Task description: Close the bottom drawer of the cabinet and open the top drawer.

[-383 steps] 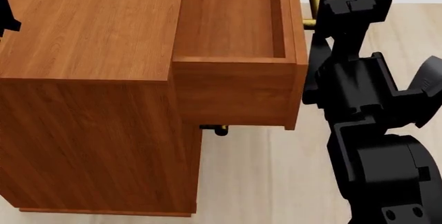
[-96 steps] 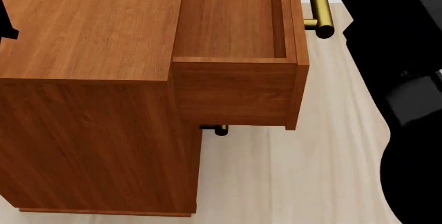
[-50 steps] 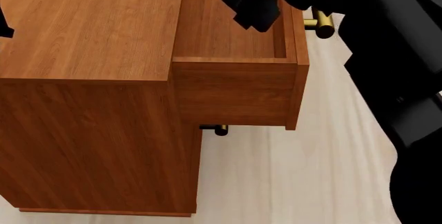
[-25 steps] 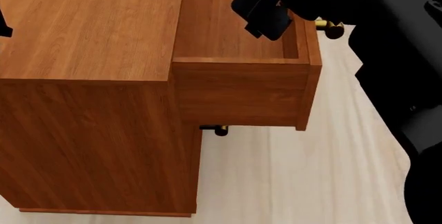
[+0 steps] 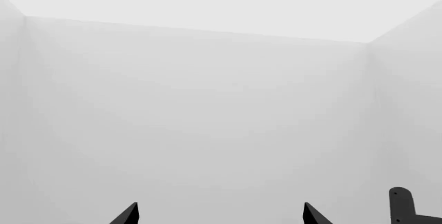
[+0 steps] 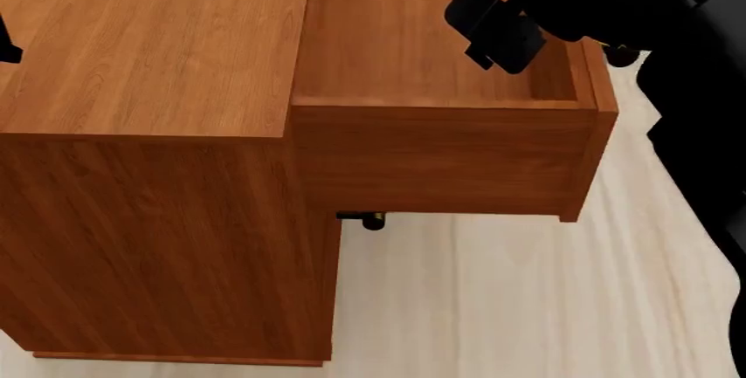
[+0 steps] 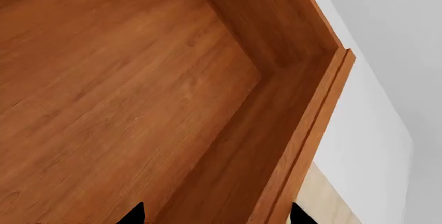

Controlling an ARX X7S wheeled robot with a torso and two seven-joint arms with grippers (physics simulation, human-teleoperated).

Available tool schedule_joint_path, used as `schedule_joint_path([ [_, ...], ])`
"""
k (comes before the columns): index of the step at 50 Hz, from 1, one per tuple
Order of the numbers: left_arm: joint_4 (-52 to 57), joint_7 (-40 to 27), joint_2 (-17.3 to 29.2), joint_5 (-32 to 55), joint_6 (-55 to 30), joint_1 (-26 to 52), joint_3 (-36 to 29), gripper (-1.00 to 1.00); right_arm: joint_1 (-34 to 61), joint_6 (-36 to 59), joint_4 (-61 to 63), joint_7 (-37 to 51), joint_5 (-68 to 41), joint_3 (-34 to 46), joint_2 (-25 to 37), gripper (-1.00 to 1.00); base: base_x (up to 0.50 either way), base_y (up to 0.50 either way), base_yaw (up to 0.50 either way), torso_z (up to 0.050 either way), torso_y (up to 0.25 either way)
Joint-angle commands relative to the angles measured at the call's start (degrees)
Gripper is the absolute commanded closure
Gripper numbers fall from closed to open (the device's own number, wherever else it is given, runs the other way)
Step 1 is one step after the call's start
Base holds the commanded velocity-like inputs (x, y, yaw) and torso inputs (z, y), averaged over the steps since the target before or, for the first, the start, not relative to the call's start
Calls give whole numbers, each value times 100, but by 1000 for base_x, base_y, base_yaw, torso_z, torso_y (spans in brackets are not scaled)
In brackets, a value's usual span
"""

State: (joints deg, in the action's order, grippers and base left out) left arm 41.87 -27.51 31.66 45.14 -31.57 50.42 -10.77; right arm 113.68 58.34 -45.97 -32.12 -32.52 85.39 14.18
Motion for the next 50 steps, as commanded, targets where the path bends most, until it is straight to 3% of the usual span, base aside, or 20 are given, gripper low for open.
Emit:
schedule_joint_path([
  [1, -17, 4, -18, -7, 24, 11, -33, -100, -93, 321, 288, 33, -196, 140, 348, -100, 0, 0, 0, 0, 0],
  [50, -1, -57, 20, 66, 24, 69, -68, -100, 46, 952, 782, 222, -8, 443, 1112, -100, 0, 0, -1, 0, 0],
])
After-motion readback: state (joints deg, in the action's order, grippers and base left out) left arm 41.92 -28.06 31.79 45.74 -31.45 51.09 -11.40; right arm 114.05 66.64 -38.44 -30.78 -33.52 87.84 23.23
